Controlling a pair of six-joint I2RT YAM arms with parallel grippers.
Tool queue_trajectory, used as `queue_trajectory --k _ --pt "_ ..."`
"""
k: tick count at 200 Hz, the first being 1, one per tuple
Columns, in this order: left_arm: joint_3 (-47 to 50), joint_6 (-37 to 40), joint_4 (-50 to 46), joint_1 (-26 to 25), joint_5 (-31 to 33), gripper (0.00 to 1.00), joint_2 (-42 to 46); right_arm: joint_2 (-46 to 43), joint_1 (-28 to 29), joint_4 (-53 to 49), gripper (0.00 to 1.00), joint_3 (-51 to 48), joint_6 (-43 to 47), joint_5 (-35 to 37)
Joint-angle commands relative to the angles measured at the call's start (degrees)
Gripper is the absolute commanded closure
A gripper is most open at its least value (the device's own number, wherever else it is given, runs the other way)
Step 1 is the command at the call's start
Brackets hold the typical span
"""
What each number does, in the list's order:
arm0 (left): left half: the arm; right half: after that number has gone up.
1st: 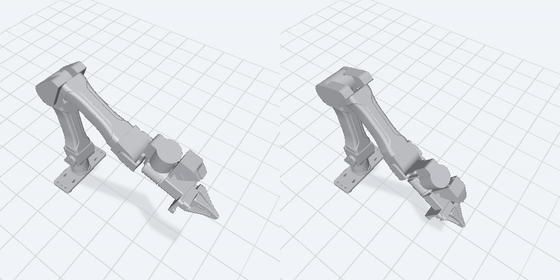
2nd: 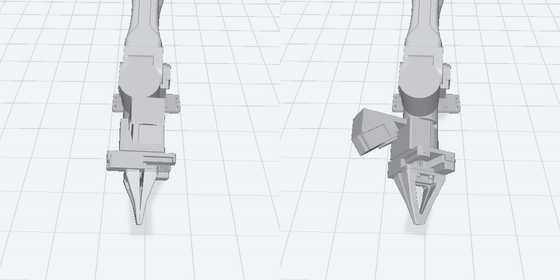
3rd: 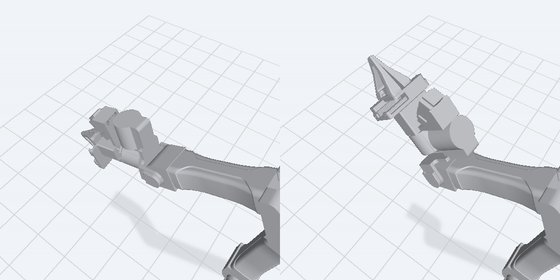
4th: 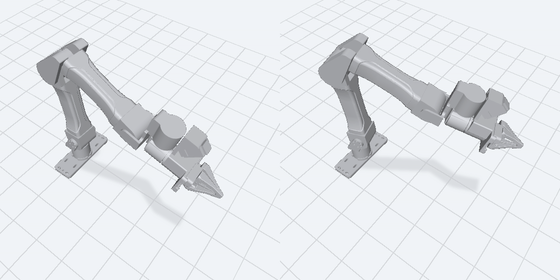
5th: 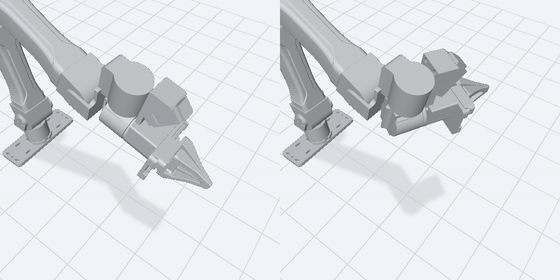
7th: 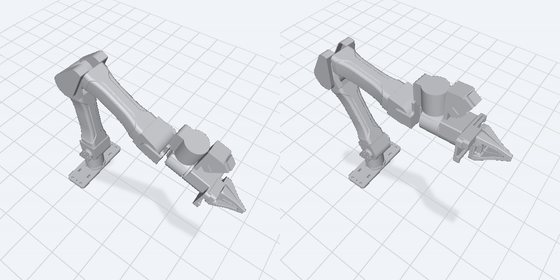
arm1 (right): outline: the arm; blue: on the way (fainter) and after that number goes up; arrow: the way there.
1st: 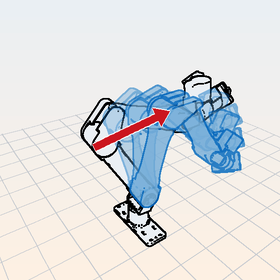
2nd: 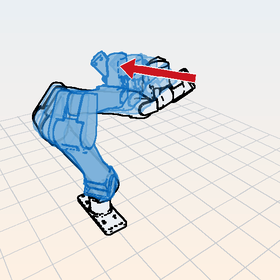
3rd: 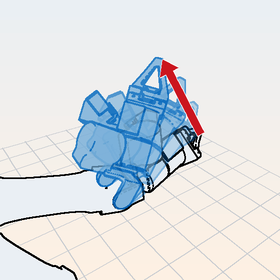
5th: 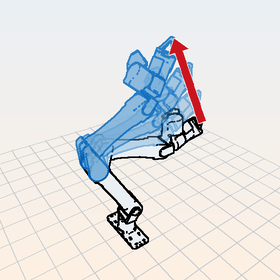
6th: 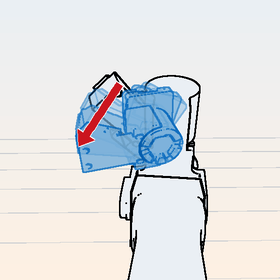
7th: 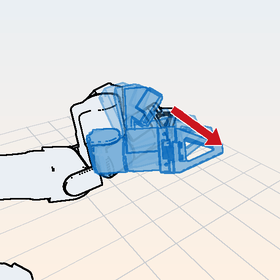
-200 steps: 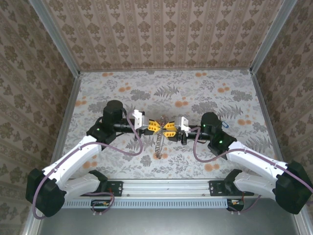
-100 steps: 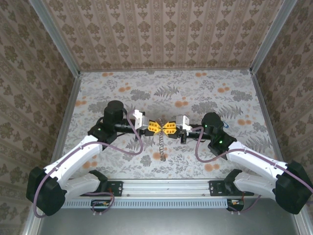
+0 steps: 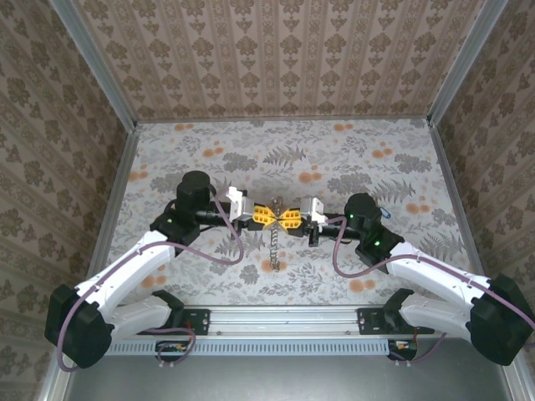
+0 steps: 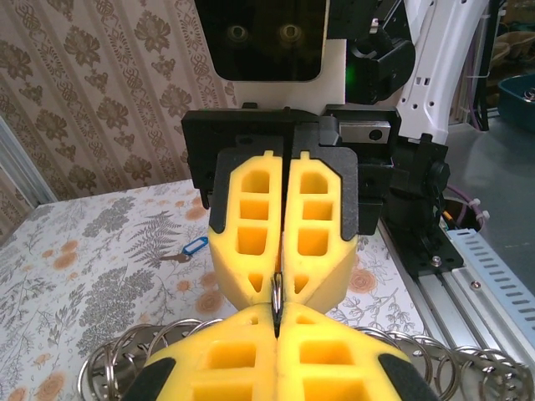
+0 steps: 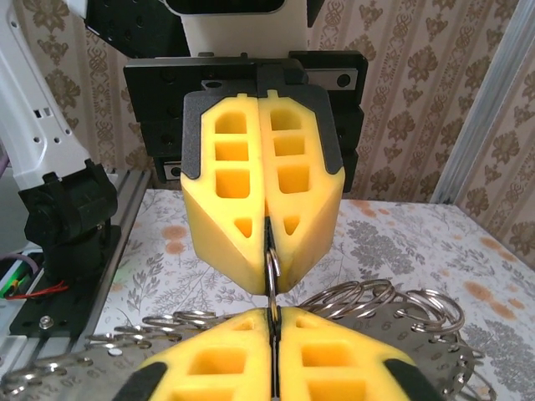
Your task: Put the keys on the keyring
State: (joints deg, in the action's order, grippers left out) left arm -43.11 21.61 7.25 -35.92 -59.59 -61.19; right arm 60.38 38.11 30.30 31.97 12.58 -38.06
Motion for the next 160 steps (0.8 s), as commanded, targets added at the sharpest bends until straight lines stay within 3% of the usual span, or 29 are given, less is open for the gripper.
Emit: queue_trajectory --k 1,37,72,101,127,160 --pt "-0.02 -0.49 2.51 -0.11 -2.63 1.00 -0.48 -0.04 -0.20 2.45 0.92 -0.06 -0.89 -1.31" --pt "0.22 -0.34 2.62 -0.20 -2.30 1.00 -0.86 -0.70 -0.20 2.93 0.87 -0.24 -0.98 -1.31" --pt "0.18 -0.42 2.58 -0.20 -2.28 1.00 -1.04 -0.53 -0.20 2.57 1.00 -0.15 -0.78 -1.83" --pt "-0.23 -0.62 0.81 -0.28 -1.23 1.00 -1.37 -0.61 -0.20 1.99 1.00 0.09 -0.48 -2.02" --pt "-1.41 0.26 -3.68 -0.27 0.60 0.76 -1.90 -1.45 -0.23 -3.06 1.00 0.79 2.27 0.14" --pt "-2.14 3.35 -8.21 -0.29 0.88 0.66 -2.00 -2.36 -0.20 -10.85 1.00 2.57 6.98 1.48"
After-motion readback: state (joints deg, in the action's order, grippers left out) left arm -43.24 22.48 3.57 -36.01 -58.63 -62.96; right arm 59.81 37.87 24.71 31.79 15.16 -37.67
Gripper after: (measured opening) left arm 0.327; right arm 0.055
